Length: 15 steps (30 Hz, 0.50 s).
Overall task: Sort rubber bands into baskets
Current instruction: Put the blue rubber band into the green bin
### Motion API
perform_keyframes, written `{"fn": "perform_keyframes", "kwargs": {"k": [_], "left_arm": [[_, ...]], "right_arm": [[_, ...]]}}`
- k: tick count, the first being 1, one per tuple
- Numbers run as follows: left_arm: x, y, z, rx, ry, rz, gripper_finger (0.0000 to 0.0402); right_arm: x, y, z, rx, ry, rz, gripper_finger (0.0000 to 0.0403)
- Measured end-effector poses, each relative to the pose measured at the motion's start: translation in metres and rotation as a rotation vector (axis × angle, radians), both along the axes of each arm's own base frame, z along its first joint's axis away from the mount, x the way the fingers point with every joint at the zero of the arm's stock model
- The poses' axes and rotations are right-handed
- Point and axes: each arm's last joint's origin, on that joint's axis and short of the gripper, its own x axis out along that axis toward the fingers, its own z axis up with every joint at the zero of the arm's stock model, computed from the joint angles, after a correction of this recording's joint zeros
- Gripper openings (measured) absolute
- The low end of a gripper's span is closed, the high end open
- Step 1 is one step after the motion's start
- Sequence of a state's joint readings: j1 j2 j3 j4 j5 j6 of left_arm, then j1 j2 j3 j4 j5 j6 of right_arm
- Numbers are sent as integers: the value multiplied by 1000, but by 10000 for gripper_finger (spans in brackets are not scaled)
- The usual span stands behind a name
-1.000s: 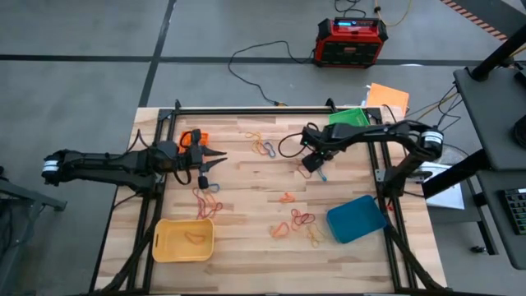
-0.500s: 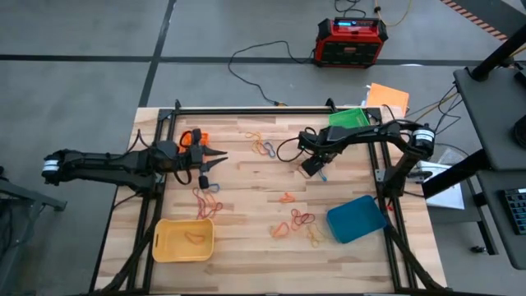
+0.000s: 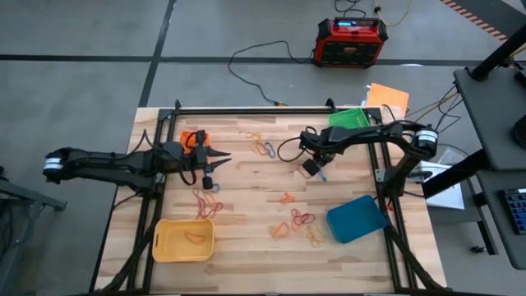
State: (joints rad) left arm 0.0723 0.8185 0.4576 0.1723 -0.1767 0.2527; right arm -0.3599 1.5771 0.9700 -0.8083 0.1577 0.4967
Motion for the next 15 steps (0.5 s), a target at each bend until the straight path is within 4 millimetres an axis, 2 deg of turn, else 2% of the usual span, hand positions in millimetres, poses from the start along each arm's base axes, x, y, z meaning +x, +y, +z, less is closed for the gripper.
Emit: {"fn": "perform_keyframes", "kwargs": {"k": [11,15], "left_arm": [[7,0,-2,-11,-12,2,48],[10,1,2,-24,-78,4,48]], "right_arm": [[-22,12,69,-117,-254,10,9],[-36,7,88,-198,-311,-27,9]]}}
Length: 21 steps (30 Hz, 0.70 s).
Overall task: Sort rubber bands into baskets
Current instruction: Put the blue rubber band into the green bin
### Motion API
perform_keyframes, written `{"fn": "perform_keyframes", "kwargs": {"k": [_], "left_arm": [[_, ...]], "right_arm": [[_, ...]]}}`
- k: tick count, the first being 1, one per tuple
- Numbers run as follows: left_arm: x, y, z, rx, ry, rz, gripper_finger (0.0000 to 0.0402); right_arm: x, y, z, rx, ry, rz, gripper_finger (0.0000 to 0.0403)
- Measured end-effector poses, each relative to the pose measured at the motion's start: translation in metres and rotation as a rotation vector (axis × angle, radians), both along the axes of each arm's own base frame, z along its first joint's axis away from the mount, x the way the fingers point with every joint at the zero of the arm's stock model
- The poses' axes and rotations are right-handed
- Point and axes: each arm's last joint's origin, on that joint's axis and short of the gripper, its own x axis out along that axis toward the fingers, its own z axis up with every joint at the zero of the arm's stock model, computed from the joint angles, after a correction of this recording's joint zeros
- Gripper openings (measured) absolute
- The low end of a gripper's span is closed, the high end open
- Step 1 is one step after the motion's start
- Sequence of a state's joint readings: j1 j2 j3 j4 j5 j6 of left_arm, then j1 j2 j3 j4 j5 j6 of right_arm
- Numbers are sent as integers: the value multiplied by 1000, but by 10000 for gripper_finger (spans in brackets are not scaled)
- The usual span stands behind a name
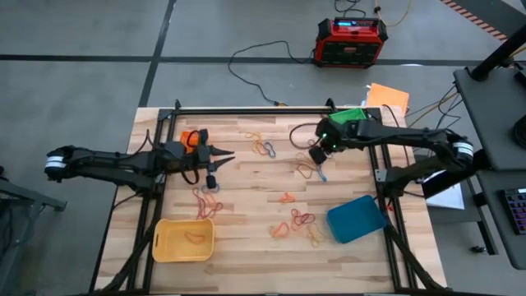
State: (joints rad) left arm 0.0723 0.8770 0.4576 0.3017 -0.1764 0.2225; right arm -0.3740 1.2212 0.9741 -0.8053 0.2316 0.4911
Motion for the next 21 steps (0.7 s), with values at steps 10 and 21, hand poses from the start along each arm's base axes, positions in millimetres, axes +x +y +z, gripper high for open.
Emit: {"fn": "perform_keyframes", "kwargs": {"k": [10,21], "left_arm": [[1,0,11,7,-109,-1,48],[1,0,14,10,-148,-2,48]], "right_arm": [[-26,-31,29,-59,-84,-136,9],[-61,-86,1,82,105,-335,9]]}}
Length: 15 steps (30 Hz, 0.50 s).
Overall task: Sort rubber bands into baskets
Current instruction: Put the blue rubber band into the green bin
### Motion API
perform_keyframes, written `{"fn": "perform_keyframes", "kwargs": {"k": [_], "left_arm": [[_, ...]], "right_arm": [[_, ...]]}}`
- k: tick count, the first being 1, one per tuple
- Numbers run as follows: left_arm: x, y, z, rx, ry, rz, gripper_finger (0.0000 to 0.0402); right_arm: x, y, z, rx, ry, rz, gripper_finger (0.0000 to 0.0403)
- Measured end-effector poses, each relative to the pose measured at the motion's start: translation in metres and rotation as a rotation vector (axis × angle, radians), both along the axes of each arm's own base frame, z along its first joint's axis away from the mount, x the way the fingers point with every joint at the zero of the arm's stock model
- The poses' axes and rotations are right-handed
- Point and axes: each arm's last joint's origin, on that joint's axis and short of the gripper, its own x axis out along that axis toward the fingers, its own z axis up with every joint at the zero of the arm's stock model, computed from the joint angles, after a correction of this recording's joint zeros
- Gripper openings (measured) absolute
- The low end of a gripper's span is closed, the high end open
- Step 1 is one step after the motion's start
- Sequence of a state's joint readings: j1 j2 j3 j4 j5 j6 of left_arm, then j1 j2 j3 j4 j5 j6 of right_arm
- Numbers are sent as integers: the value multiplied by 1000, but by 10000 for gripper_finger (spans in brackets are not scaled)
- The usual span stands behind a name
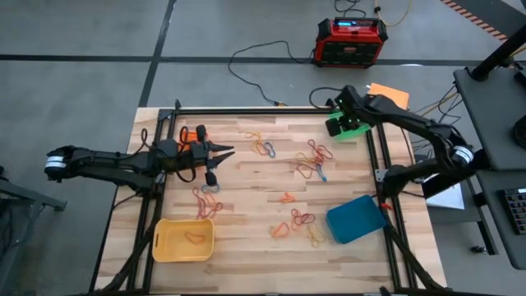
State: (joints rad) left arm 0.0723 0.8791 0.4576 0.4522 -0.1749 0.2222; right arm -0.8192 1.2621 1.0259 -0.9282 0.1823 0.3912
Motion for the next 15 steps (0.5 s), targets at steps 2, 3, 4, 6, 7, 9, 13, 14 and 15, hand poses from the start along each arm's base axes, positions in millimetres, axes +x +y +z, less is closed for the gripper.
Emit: {"fn": "perform_keyframes", "kwargs": {"k": [2,3,4,6,7,9,13,14,15], "left_arm": [[0,0,0,0,1,0,48],[0,0,0,0,-1,0,48],[0,0,0,0,-5,0,48],[0,0,1,1,-13,0,48],[0,0,2,1,-18,0,48],[0,0,2,-4,-25,-1,48],[0,0,2,-28,-32,-2,48],[0,0,2,-31,-32,-2,48],[0,0,2,-35,-30,-2,48]], "right_arm": [[-3,-9,-5,4,19,-14,9],[-3,-13,-7,-7,25,-21,9],[-4,-18,-9,-18,27,-23,9],[-3,-27,-14,-32,22,-31,9],[-2,-30,-16,-38,18,-34,9],[-1,-36,-21,-35,20,-43,9],[0,-42,-34,3,53,-49,20],[1,-42,-36,11,59,-49,25],[1,-43,-38,16,63,-49,32]]}}
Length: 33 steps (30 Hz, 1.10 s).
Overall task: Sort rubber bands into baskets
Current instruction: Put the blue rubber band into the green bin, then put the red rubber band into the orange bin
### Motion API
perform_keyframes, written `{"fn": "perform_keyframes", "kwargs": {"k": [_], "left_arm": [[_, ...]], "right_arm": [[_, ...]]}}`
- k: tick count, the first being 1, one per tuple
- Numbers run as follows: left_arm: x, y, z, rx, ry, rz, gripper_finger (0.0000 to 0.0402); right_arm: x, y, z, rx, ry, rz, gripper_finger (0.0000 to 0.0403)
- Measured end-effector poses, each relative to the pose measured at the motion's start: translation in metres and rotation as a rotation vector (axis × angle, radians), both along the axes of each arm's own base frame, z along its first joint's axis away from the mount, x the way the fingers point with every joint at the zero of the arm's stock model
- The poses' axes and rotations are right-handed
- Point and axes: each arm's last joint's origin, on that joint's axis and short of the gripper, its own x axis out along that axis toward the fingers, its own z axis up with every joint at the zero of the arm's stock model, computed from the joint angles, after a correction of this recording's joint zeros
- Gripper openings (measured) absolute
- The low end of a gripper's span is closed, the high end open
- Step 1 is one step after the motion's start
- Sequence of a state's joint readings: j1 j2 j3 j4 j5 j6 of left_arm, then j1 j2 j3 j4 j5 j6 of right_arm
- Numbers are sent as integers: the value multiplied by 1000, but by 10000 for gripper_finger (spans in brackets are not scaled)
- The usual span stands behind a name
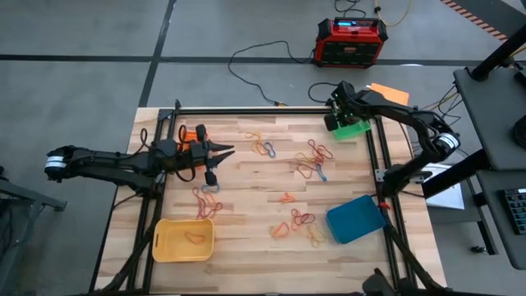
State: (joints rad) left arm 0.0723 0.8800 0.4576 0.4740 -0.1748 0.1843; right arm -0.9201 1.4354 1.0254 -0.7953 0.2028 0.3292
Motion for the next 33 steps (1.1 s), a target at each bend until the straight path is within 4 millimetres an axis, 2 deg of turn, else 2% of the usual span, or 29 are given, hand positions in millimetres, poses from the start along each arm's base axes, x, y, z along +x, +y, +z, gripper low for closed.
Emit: {"fn": "perform_keyframes", "kwargs": {"k": [6,14,20,26,29,33], "left_arm": [[0,0,0,-20,-2,-1,48],[4,0,-5,-38,21,-2,48],[15,1,-16,-45,65,0,48],[33,3,-27,-52,95,2,48],[47,7,-27,-56,143,16,48],[70,20,-32,-59,313,-57,46]], "right_arm": [[1,0,-2,6,5,0,80],[-3,12,22,-64,-51,19,126],[3,38,46,-116,-132,103,138],[14,68,67,-184,-211,226,135],[21,84,70,-188,-233,291,132],[32,100,69,-185,-244,382,134]]}}
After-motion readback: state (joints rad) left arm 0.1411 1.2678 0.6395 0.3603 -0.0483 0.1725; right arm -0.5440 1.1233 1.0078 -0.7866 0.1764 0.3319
